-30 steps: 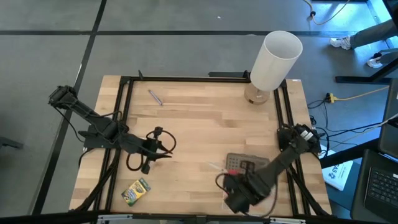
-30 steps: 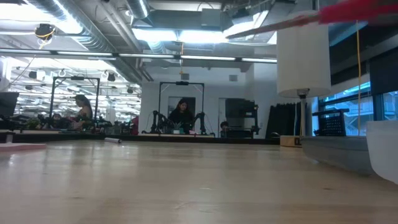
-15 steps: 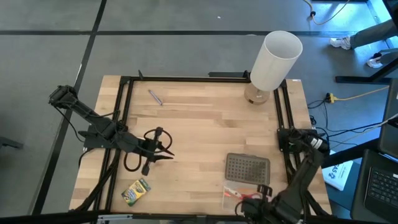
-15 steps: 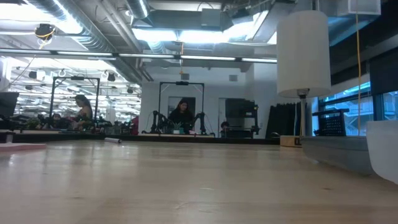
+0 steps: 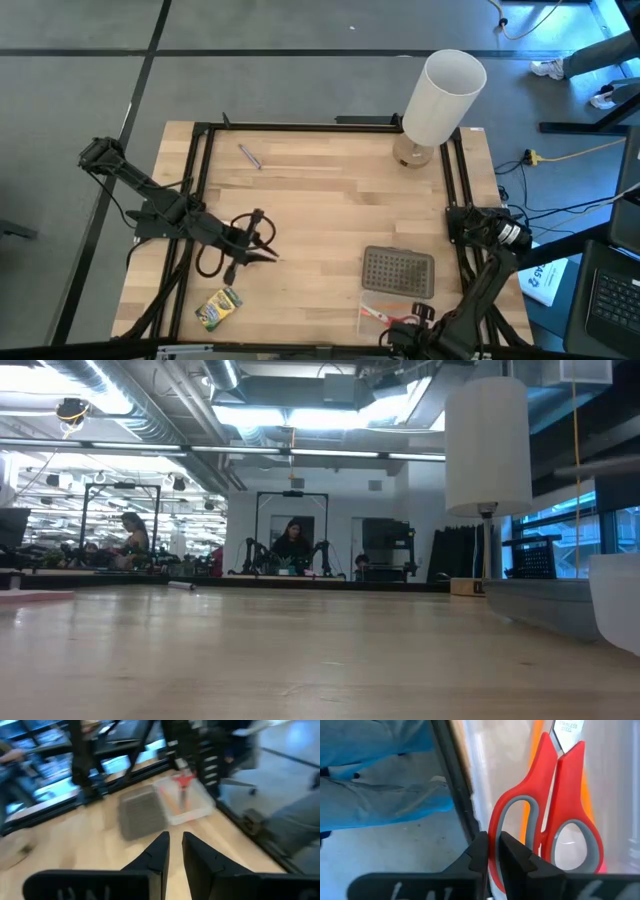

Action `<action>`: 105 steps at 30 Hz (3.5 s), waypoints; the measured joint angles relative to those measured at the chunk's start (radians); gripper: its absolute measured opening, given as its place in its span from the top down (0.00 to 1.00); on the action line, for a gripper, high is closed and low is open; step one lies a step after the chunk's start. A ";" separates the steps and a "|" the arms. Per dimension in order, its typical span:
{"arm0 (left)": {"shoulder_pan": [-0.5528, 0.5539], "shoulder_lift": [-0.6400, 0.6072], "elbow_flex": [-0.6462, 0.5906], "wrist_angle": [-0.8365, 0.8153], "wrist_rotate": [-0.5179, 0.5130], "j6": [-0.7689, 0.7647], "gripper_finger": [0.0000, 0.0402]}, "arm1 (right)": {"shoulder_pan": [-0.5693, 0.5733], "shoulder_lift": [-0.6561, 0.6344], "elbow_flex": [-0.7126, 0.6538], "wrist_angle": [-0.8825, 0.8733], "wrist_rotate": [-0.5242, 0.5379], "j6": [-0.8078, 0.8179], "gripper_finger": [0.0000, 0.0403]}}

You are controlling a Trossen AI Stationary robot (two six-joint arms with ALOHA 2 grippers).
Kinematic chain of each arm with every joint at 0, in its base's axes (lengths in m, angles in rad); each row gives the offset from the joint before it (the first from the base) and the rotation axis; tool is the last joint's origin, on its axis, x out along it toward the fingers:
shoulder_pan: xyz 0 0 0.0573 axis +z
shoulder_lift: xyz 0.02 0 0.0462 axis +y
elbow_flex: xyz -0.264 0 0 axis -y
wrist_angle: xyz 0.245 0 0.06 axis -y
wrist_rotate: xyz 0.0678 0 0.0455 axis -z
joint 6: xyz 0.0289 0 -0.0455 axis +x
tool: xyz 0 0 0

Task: Pack school essentials
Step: Put the red scissor into the supply box, then move the school supply box

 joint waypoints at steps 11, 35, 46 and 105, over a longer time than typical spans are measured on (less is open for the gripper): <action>0.001 0.000 0.000 0.000 0.042 -0.002 0.88 | 0.000 0.000 -0.129 0.103 -0.057 -0.003 0.91; 0.001 0.000 0.000 0.001 0.041 -0.002 0.88 | 0.001 0.000 -0.149 0.135 -0.104 0.004 0.91; 0.001 0.000 0.001 0.003 0.041 -0.003 0.88 | 0.001 -0.001 -0.149 0.135 -0.104 0.003 0.91; 0.001 0.000 0.001 0.007 0.041 -0.001 0.88 | -0.014 -0.002 -0.201 0.125 -0.098 0.025 0.71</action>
